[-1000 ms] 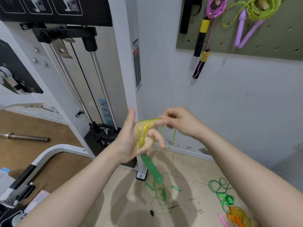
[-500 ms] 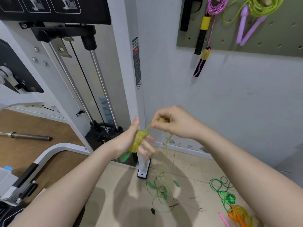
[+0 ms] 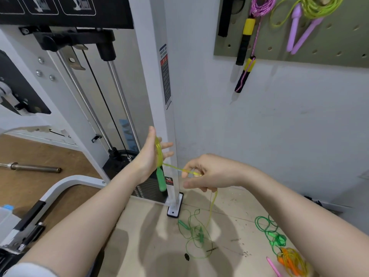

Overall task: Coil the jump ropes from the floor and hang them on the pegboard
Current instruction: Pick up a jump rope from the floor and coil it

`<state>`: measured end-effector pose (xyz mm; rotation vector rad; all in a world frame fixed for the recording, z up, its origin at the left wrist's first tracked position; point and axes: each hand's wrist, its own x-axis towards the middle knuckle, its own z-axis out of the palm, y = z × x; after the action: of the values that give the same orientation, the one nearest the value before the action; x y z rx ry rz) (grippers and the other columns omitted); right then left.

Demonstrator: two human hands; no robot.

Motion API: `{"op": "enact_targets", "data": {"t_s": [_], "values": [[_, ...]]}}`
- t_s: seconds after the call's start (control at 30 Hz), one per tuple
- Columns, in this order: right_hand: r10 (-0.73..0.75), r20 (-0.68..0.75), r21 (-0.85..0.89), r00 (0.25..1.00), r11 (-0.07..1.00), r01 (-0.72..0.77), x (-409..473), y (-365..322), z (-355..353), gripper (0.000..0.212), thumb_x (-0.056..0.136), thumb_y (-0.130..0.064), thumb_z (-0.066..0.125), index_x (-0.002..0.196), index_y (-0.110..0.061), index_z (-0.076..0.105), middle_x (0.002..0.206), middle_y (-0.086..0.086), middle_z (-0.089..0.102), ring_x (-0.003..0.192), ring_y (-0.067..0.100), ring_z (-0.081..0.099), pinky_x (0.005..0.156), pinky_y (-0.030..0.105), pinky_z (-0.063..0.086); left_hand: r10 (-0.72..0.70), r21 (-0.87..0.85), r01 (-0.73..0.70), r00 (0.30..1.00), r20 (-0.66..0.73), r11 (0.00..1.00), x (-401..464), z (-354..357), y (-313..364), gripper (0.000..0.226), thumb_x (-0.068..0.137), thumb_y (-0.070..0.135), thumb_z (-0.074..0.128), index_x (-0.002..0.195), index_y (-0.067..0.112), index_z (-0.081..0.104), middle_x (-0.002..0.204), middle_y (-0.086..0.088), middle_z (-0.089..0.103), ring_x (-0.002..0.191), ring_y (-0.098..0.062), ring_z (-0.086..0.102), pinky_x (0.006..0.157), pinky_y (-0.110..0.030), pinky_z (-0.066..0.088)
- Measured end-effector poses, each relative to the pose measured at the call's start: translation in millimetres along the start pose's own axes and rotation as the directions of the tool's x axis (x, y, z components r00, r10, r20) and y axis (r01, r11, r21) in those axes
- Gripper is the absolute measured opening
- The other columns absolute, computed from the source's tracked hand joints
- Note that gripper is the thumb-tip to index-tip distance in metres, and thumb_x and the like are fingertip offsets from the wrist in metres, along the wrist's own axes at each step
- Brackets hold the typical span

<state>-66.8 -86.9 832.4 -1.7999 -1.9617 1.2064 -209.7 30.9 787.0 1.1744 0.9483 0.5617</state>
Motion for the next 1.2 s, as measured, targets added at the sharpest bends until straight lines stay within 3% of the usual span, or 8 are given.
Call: {"op": "enact_targets", "data": {"t_s": [0.17, 0.3, 0.47, 0.6, 0.73, 0.83, 1.03, 1.2], "values": [[-0.111, -0.325, 0.186, 0.939, 0.966, 0.178, 8.7, -6.2, -22.5, 0.015, 0.083, -0.011, 0.066, 0.069, -0.015, 0.063, 0.042, -0.01, 0.052, 0.042, 0.0, 0.045, 0.046, 0.013, 0.039, -0.197, 0.323, 0.046, 0.871, 0.451, 0.945, -33.7, 12.7, -1.0, 0.103, 0.067, 0.075, 0.006, 0.127, 0.003, 0.048, 0.102, -0.019, 0.066, 0.046, -0.015, 0.059, 0.093, -0.045, 0.044], [-0.03, -0.489, 0.425, 0.872, 0.864, 0.269, 24.4, 8.3, -16.8, 0.021, 0.087, -0.011, 0.062, 0.067, -0.016, 0.062, 0.054, -0.003, 0.057, 0.053, 0.003, 0.047, 0.055, 0.015, 0.041, -0.059, -0.006, 0.083, 0.752, 0.656, 0.997, -48.4, 11.6, 18.9, 0.108, 0.063, 0.083, 0.009, 0.109, 0.003, 0.065, 0.082, -0.019, 0.072, 0.023, -0.009, 0.031, 0.062, -0.027, 0.051], [0.003, -0.255, 0.421, 0.967, 0.901, 0.108, 38.9, 12.2, 33.0, 0.022, 0.095, -0.011, 0.048, 0.076, -0.012, 0.058, 0.055, -0.007, 0.054, 0.05, 0.002, 0.049, 0.059, 0.021, 0.042, 0.186, -0.352, -0.076, 0.938, 0.292, 0.933, -33.1, -2.2, 38.1, 0.094, 0.086, 0.07, 0.001, 0.122, -0.004, 0.047, 0.081, -0.021, 0.071, 0.033, -0.016, 0.044, 0.078, -0.032, 0.052], [0.012, -0.065, 0.292, 0.998, 0.956, 0.007, 27.4, -4.9, 35.1, 0.017, 0.093, -0.02, 0.053, 0.101, -0.007, 0.059, 0.06, -0.002, 0.052, 0.046, 0.008, 0.044, 0.046, 0.019, 0.039, -0.052, -0.105, 0.049, 0.998, -0.032, 0.993, -4.5, -16.1, 29.1, 0.081, 0.092, 0.064, 0.006, 0.145, 0.005, 0.018, 0.098, -0.023, 0.069, 0.078, -0.02, 0.069, 0.101, -0.041, 0.033], [-0.057, -0.16, -0.021, 0.985, 0.998, 0.054, 17.0, -25.0, 7.9, 0.014, 0.084, -0.016, 0.064, 0.089, -0.003, 0.065, 0.053, -0.007, 0.056, 0.038, 0.001, 0.048, 0.044, 0.014, 0.04, -0.121, 0.265, 0.09, 0.987, 0.103, 0.96, -9.3, 1.7, 3.9, 0.081, 0.09, 0.064, 0.006, 0.137, 0.006, 0.037, 0.081, -0.011, 0.073, 0.061, -0.01, 0.069, 0.089, -0.027, 0.043], [-0.087, -0.381, 0.007, 0.921, 0.995, 0.097, 13.6, -16.2, -12.6, 0.01, 0.079, -0.016, 0.071, 0.072, -0.013, 0.065, 0.049, -0.01, 0.055, 0.045, -0.001, 0.046, 0.051, 0.015, 0.036, -0.205, 0.354, 0.057, 0.896, 0.394, 0.933, -23.4, 12.7, 6.3, 0.095, 0.081, 0.07, -0.001, 0.105, 0.002, 0.06, 0.055, -0.01, 0.065, 0.044, -0.02, 0.056, 0.074, -0.033, 0.047], [0.088, -0.487, 0.537, 0.869, 0.814, 0.219, 25.3, 22.5, -5.4, 0.017, 0.089, -0.018, 0.059, 0.077, -0.006, 0.061, 0.061, 0.004, 0.049, 0.053, 0.008, 0.043, 0.052, 0.017, 0.038, -0.077, 0.007, 0.098, 0.725, 0.685, 0.995, -34.8, 17.5, 28.4, 0.1, 0.071, 0.074, 0.009, 0.108, 0.001, 0.066, 0.034, -0.004, 0.045, 0.024, -0.007, 0.022, 0.065, -0.026, 0.053], [0.147, -0.279, 0.521, 0.949, 0.853, 0.02, 32.6, 28.3, 28.0, 0.03, 0.098, -0.015, 0.041, 0.072, -0.015, 0.056, 0.05, -0.005, 0.053, 0.043, 0.005, 0.047, 0.052, 0.021, 0.04, 0.117, -0.405, 0.064, 0.906, 0.408, 0.912, -10.0, 7.9, 30.1, 0.082, 0.088, 0.066, 0.013, 0.116, 0.004, 0.06, 0.058, -0.006, 0.062, 0.045, -0.014, 0.059, 0.078, -0.027, 0.053]]}}
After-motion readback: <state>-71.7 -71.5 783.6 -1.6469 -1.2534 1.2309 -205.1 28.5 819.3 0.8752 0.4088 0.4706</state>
